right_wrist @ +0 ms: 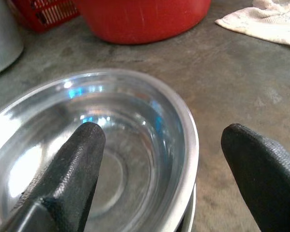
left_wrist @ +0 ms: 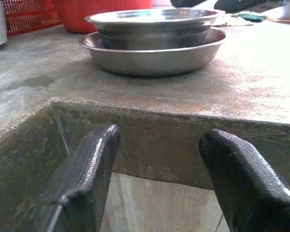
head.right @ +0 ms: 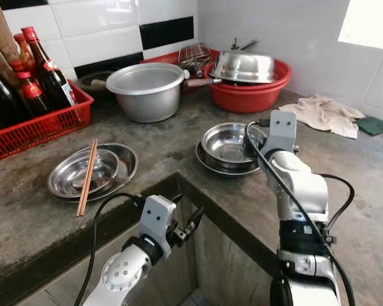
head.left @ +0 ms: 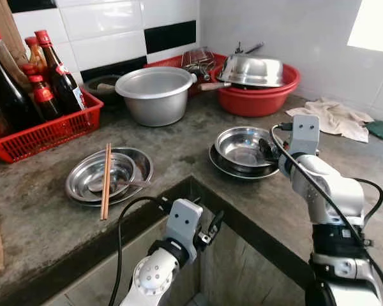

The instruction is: Kitchen organization

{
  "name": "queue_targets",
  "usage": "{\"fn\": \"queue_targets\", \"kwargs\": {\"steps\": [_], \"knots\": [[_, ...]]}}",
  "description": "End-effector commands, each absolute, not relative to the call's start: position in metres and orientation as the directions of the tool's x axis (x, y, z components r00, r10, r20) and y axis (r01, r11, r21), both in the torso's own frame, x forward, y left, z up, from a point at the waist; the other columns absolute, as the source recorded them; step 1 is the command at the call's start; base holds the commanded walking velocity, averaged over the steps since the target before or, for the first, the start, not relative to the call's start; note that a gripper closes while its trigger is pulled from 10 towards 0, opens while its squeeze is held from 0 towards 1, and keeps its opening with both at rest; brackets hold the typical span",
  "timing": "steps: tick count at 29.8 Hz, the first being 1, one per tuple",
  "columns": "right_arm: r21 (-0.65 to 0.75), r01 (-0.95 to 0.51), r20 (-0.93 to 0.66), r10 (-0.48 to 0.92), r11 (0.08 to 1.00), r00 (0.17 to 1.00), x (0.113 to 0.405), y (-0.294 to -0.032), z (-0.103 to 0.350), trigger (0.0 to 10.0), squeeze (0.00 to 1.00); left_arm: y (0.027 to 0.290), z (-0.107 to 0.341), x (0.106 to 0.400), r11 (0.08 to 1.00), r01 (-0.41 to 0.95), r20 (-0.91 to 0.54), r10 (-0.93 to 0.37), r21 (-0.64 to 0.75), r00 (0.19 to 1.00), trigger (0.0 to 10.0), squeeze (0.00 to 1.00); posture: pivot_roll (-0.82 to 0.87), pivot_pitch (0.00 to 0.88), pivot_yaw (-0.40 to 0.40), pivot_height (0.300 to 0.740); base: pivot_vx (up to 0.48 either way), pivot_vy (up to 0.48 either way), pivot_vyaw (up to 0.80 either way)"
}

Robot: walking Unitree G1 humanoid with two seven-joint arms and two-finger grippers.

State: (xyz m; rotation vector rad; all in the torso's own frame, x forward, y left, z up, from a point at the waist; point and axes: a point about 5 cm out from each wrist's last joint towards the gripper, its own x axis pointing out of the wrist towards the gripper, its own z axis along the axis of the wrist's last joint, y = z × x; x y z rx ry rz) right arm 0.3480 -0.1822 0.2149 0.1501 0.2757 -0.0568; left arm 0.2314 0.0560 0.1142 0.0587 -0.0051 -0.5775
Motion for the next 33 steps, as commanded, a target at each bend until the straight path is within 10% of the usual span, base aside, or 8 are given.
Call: {"fn": "queue_targets", "kwargs": {"steps": [1, 33], "knots": [[0.183, 0.074, -0.307, -0.014, 0.98, 0.952, 0.349, -0.181, 0.217, 10.0, 0.0, 0.057, 0.114, 0.231, 0.838, 0.542, -0.017, -0.542, 0.061, 0.84, 10.0, 0.0, 0.11, 0.0, -0.02, 0.74, 0.0, 0.0, 0.0], [0.337, -0.011, -0.296, 0.117, 0.941, 0.948, 0.347, -0.17, 0.233, 10.0, 0.0, 0.057, 0.113, 0.233, 0.845, 0.53, -0.013, -0.531, 0.07, 0.847, 10.0, 0.0, 0.11, 0.0, -0.02, 0.74, 0.0, 0.0, 0.0]]}}
